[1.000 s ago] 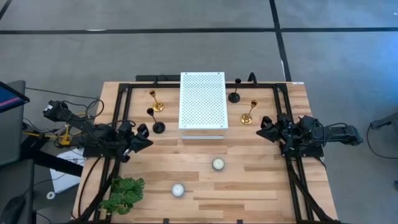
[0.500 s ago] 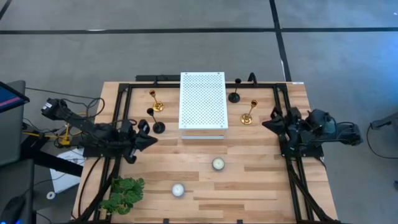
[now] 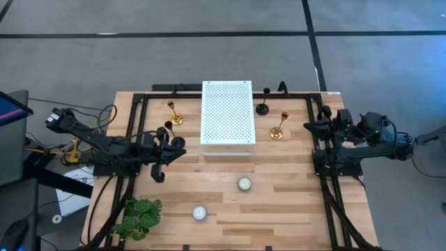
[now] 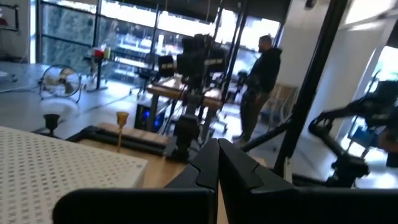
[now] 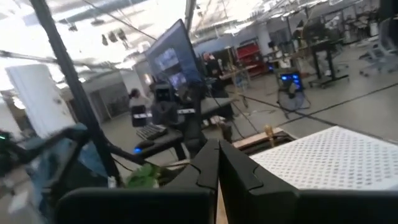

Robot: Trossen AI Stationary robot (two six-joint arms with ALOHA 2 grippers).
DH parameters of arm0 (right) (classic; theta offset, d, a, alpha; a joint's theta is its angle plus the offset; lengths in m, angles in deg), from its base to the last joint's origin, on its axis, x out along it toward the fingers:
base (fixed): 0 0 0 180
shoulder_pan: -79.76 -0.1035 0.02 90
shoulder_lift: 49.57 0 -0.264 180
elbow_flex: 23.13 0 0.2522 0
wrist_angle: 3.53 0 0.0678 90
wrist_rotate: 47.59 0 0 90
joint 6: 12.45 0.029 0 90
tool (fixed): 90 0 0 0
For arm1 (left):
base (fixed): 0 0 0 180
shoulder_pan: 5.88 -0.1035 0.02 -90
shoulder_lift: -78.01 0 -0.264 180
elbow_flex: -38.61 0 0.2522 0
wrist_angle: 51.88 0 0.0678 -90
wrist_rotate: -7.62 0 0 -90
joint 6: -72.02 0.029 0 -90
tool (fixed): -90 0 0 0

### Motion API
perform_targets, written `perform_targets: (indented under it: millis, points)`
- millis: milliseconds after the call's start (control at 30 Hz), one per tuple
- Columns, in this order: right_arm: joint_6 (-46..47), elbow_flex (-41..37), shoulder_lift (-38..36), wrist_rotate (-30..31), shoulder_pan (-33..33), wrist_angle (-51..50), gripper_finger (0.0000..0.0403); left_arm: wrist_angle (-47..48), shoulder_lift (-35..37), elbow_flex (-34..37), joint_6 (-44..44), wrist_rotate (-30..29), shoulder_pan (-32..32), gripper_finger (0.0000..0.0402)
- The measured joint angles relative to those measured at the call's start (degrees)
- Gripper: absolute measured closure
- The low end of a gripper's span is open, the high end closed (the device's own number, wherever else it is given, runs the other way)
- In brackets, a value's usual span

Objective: Pick & Place candle stick holders
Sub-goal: Put the large golden candle holder on the shelf

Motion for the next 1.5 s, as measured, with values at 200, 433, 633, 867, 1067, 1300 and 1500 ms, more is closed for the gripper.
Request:
perform_targets:
  millis: [200, 433, 633, 867, 1067, 1300, 1500]
  points:
    - [-1.77, 3.16, 6.56, 0.95, 0.0, -7.05, 0.0403, 8.07, 0.49, -4.21, 0.02, -0.17, 0.02, 0.0396]
    - [6.89, 3.18, 9.95, 7.57, 0.01, -20.19, 0.0403, 9.0, 1.03, -4.22, -0.05, -0.17, 0.02, 0.0396]
    - [12.97, 3.18, 12.13, 7.77, 0.0, -27.24, 0.0403, 8.94, 1.05, -4.22, -0.18, -0.17, 0.02, 0.0396]
    - [9.85, 3.18, 17.12, 9.25, 0.0, -28.08, 0.0403, 8.92, 1.05, -4.22, -0.18, -0.17, 0.02, 0.0396]
    - [8.69, 3.18, 21.59, 11.54, 0.0, -28.87, 0.0403, 8.9, 1.05, -4.22, -0.2, -0.15, 0.02, 0.0396]
    - [8.93, 3.18, 26.19, 11.96, 0.04, -29.15, 0.0402, 8.92, 1.05, -4.22, -0.2, -0.15, 0.02, 0.0396]
    - [12.1, 3.15, 31.42, 17.86, 0.82, -31.26, 0.0366, 8.96, 1.05, -4.22, -0.2, -0.15, 0.02, 0.0396]
